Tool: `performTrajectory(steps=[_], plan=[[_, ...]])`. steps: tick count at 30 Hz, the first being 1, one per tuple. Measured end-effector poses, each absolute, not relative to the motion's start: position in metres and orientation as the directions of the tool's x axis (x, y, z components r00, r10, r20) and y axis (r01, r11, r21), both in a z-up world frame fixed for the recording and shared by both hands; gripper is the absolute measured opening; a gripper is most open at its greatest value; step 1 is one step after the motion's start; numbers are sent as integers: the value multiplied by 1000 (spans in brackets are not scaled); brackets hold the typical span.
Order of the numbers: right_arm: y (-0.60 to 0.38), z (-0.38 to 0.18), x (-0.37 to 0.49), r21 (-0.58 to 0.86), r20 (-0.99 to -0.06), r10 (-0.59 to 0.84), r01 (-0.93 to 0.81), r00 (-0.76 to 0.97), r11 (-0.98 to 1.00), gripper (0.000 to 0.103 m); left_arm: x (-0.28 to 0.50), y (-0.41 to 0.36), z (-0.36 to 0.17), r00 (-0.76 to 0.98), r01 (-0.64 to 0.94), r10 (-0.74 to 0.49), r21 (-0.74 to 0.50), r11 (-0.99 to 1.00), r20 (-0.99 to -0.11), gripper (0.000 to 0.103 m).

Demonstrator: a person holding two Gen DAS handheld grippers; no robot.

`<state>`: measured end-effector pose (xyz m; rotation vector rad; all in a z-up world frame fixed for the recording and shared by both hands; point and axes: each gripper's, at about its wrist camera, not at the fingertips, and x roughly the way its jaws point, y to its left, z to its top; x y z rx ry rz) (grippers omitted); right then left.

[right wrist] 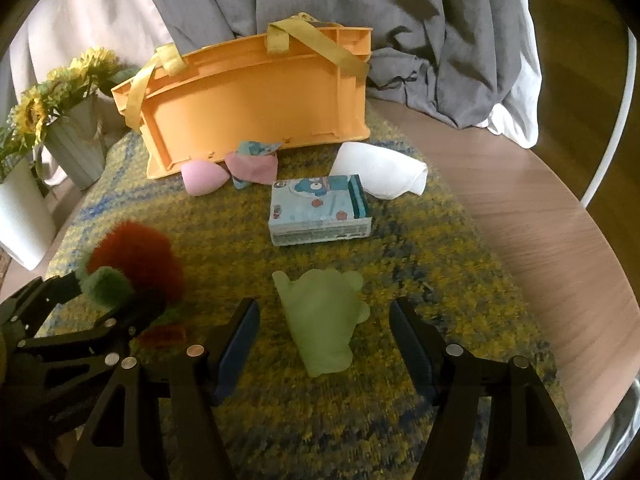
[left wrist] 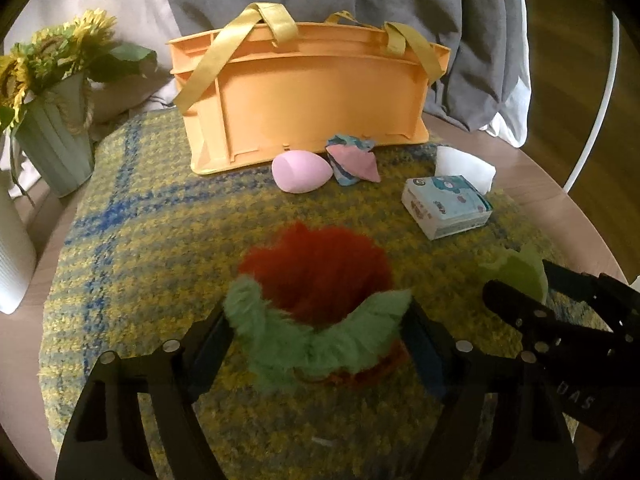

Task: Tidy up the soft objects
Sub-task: 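Grasp the red-green fluffy plush with the left tool while the right tool grasps the green frog sponge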

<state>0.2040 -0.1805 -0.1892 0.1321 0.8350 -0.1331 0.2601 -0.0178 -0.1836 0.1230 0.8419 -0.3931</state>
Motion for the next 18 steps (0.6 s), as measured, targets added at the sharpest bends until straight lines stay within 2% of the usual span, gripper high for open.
performTrajectory(steps=[5,7,9,11,18], plan=[[-182,-194,206,78,-754,-50,165,654,983,55,263,-20,-187,592,381,-289,-55,923,-752,59],[-182,-196,207,81,-759,-42,159,650,984,47,263,-19,-187,590,377,-293,-64,924,-752,49],[-182,-197,207,78,-759,-43,156,649,985,45,261,-19,-186,592,375,-293,-66,925,-751,44],[-182,-197,206,82,-754,-37,149,656,985,41,260,-19,-185,595,372,-292,-65,926,-749,42],[-185,-190,202,89,-740,-25,136,672,987,40,250,-18,-173,623,354,-286,-64,933,-728,39]])
